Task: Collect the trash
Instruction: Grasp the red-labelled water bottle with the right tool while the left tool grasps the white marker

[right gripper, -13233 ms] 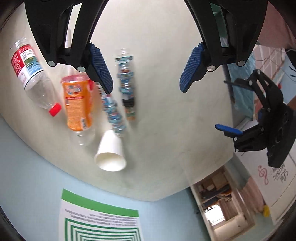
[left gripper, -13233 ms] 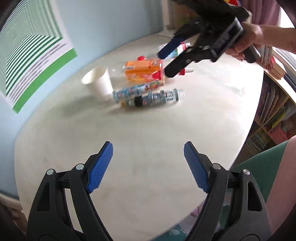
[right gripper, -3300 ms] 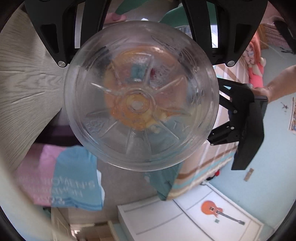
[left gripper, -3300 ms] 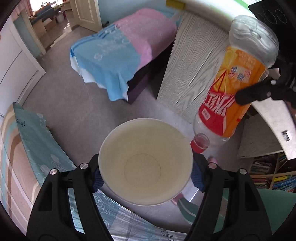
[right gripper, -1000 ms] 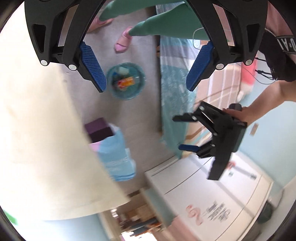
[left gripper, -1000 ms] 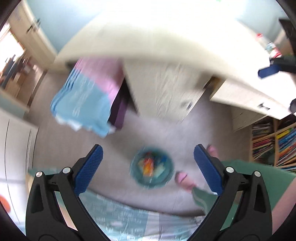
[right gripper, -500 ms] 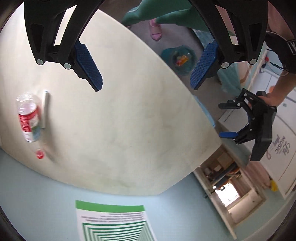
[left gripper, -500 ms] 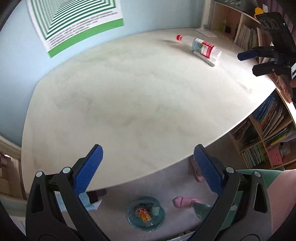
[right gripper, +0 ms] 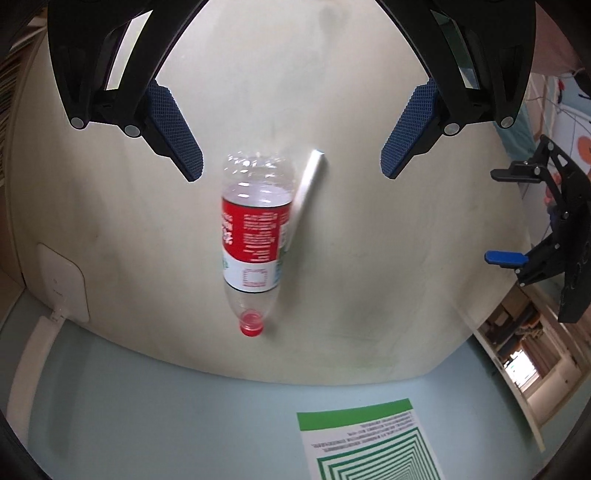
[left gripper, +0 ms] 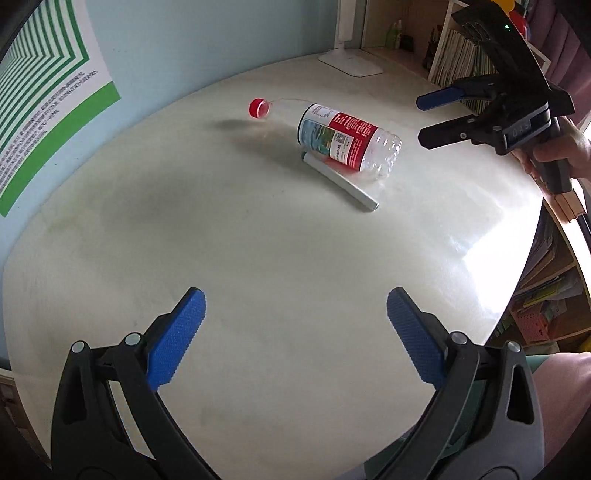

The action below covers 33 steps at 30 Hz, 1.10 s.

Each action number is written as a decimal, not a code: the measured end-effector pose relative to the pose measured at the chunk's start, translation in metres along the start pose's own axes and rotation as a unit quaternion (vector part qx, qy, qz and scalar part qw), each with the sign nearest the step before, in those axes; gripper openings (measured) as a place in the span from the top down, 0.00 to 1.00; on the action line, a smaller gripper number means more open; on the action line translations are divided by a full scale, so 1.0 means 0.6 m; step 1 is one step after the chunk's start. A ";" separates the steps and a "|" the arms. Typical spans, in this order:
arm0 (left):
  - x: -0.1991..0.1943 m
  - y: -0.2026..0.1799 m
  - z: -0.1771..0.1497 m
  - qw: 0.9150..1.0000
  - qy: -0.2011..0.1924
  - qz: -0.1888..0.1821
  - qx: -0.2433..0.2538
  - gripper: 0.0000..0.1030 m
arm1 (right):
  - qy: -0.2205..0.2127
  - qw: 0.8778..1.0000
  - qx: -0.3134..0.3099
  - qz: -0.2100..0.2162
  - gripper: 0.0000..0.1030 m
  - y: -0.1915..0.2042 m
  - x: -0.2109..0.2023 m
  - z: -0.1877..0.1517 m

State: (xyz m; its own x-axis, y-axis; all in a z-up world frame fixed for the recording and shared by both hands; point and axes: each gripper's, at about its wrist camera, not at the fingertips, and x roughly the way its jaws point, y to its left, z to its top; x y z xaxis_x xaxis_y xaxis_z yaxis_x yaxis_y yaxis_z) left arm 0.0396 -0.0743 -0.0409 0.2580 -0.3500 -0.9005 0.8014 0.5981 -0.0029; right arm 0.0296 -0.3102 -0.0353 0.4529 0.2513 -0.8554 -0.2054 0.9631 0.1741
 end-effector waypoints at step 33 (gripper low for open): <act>0.240 0.009 0.133 0.996 0.074 -0.029 0.046 0.26 | 0.065 0.991 -0.096 0.070 0.09 -0.137 0.193 0.079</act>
State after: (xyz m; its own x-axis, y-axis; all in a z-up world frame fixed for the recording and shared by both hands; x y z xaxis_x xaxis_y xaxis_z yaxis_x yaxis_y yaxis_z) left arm 0.1243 -0.1788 -0.1357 0.1329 -0.2687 -0.9540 0.8603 0.5093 -0.0236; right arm 0.1400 -0.3554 -0.1257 0.2946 0.3546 -0.8874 -0.4245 0.8805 0.2109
